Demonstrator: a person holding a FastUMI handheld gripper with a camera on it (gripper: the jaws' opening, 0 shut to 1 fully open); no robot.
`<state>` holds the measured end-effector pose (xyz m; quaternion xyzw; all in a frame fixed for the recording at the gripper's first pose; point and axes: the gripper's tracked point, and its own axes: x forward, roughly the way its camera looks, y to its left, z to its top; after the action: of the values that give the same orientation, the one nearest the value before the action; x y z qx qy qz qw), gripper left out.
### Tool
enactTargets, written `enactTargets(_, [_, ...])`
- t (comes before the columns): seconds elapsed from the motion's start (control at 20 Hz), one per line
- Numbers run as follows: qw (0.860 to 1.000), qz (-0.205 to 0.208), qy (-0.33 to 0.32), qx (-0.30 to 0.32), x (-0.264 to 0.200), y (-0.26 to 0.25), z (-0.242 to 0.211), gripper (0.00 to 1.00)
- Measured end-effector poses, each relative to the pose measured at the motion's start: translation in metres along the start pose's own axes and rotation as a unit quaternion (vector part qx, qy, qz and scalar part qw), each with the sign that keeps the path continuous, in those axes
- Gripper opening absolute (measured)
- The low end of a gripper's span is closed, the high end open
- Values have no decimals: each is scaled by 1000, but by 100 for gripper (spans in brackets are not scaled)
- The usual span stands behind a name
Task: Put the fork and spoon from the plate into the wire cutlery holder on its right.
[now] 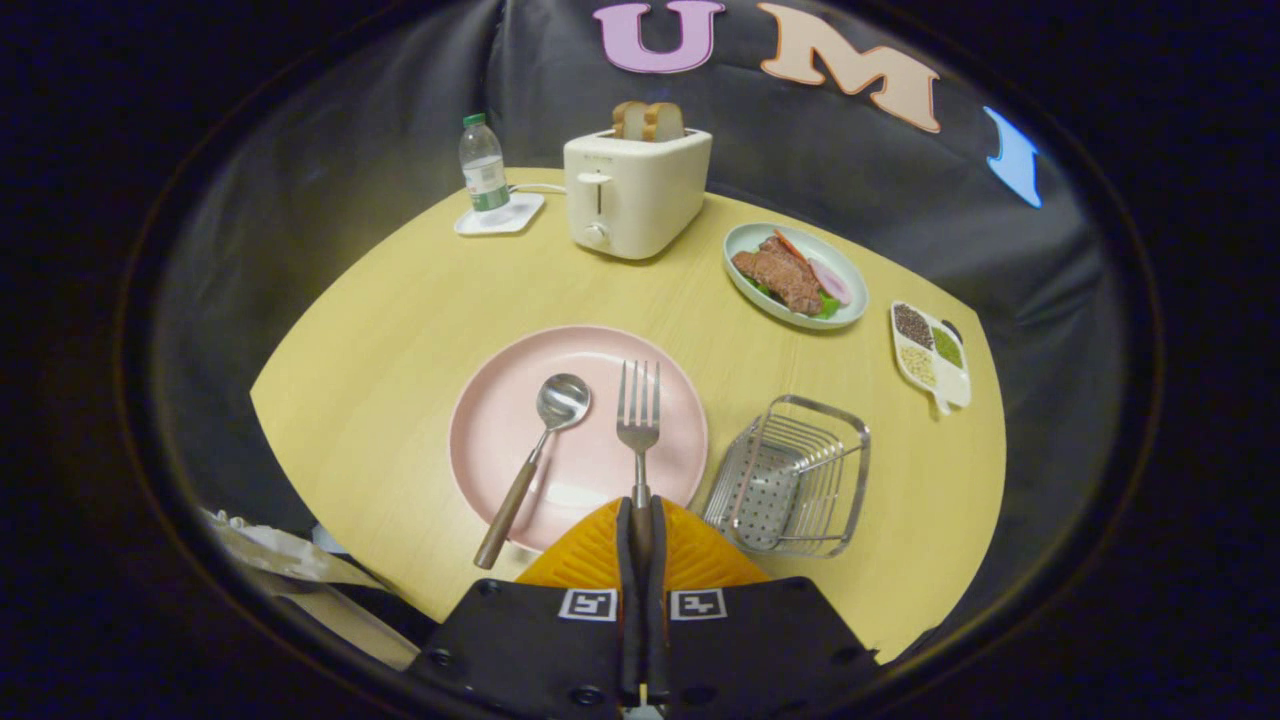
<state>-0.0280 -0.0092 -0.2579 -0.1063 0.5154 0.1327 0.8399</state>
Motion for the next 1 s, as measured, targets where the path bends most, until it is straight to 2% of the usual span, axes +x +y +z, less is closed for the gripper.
enactTargets(0.5, [998, -28, 36, -38, -34, -75, -3, 5])
enactTargets(0.75, [994, -23, 83, -61, -33, -96, -25, 7])
enactTargets(1.0, [992, -7, 107, -64, -21, -96, -25, 8])
